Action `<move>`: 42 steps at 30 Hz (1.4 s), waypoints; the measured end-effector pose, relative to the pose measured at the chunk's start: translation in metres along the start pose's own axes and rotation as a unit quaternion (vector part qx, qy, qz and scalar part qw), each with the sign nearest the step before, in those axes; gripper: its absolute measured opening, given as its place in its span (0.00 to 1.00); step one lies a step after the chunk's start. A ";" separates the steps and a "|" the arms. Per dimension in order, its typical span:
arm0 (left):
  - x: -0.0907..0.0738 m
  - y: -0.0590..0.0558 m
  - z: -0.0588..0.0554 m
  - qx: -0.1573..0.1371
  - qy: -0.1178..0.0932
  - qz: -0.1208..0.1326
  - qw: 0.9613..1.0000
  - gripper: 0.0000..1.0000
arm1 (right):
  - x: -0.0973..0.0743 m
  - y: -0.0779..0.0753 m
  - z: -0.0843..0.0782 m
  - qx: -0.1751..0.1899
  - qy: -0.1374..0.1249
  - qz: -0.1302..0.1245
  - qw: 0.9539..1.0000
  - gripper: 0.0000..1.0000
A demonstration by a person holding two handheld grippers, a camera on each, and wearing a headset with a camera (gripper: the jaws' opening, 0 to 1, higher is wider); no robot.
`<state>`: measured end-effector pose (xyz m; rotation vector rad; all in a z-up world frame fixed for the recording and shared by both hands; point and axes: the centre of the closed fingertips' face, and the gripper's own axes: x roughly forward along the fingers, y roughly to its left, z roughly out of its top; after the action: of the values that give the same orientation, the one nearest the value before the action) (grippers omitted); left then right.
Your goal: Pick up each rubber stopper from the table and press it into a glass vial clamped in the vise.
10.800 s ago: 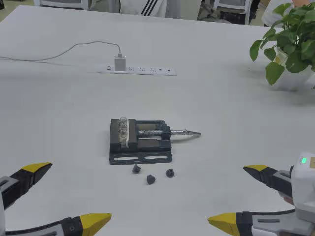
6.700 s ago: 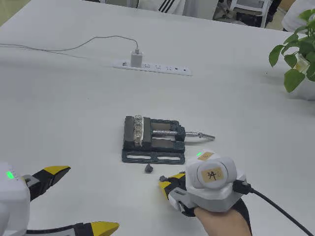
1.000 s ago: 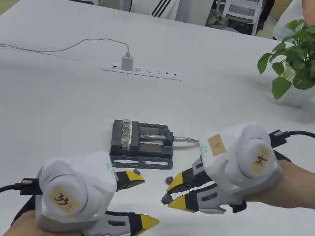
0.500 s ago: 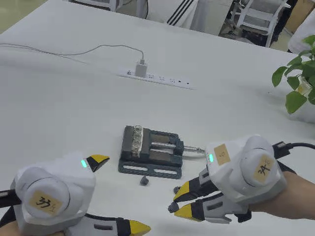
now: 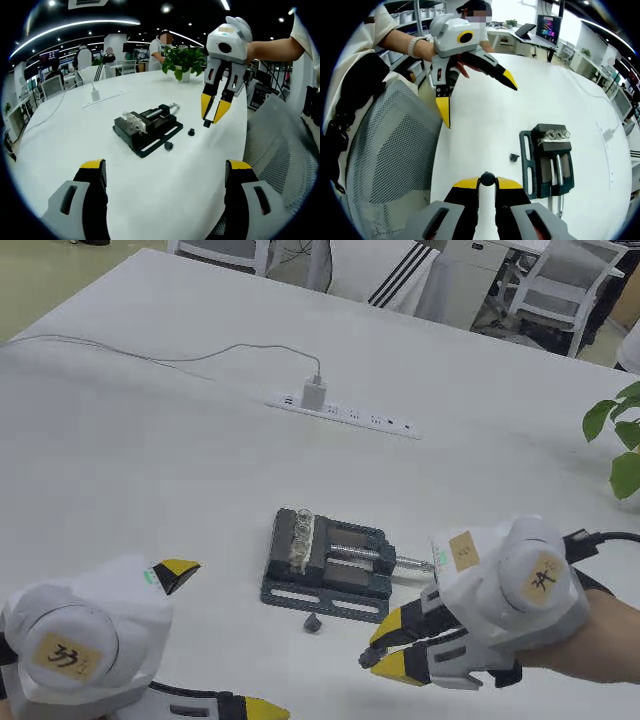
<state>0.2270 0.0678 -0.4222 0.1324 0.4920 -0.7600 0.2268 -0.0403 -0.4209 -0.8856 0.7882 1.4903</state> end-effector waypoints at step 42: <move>0.005 0.012 -0.002 -0.017 0.001 -0.002 1.000 0.90 | 0.023 -0.159 0.054 -0.157 0.128 0.019 0.979 0.06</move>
<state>0.2377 0.0741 -0.4273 0.1005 0.5067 -0.7554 0.3787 0.0336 -0.4135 -1.3258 0.7701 1.5791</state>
